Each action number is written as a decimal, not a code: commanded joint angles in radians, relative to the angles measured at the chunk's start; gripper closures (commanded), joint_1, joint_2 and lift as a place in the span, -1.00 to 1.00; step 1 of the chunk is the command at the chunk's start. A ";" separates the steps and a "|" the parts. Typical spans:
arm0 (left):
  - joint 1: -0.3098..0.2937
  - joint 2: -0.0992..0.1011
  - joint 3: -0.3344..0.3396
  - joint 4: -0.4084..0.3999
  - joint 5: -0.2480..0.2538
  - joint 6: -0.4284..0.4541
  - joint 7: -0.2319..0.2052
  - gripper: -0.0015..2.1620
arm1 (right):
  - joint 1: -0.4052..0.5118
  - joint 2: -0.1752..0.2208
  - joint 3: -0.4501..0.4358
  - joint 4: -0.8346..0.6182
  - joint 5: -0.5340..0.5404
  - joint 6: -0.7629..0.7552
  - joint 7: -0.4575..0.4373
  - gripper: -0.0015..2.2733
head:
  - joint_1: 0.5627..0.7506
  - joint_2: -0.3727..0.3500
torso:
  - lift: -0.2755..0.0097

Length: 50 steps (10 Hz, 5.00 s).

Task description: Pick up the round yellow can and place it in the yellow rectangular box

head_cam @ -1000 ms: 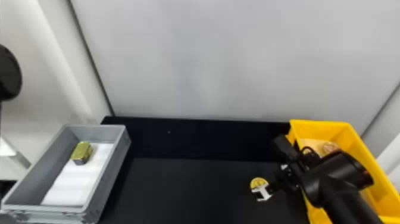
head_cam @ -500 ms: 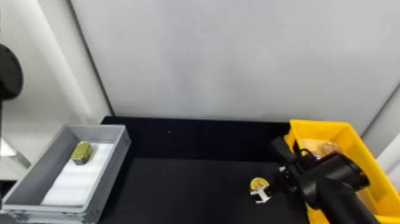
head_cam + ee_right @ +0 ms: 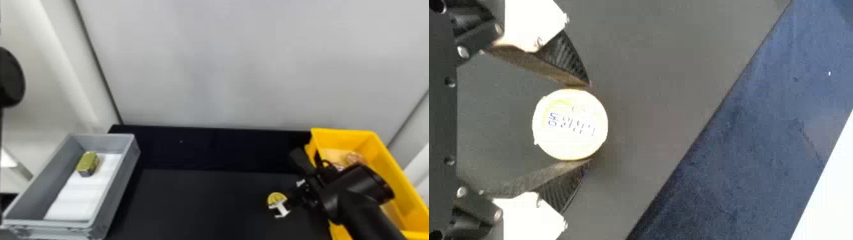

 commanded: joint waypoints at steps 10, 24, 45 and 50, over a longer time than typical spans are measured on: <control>0.011 0.014 -0.006 0.000 0.005 0.007 -0.001 -0.87 | 0.045 -0.092 0.005 -0.332 0.019 0.216 0.056 -0.40 | 0.07 0.18 | 0.86; 0.002 0.018 -0.003 -0.015 0.005 0.027 -0.003 -0.87 | 0.007 -0.270 -0.349 -0.433 0.143 0.285 0.091 -0.40 | 0.07 0.18 | 0.86; -0.007 0.014 -0.014 -0.014 -0.002 0.014 -0.006 -0.87 | -0.048 -0.200 -0.415 0.064 -0.284 0.167 -0.329 -0.68 | 0.07 0.18 | 0.86; -0.005 0.014 -0.011 -0.014 -0.002 0.014 -0.006 -0.87 | -0.030 -0.204 -0.412 -0.038 -0.298 0.187 -0.346 -1.00 | 0.07 0.18 | 0.86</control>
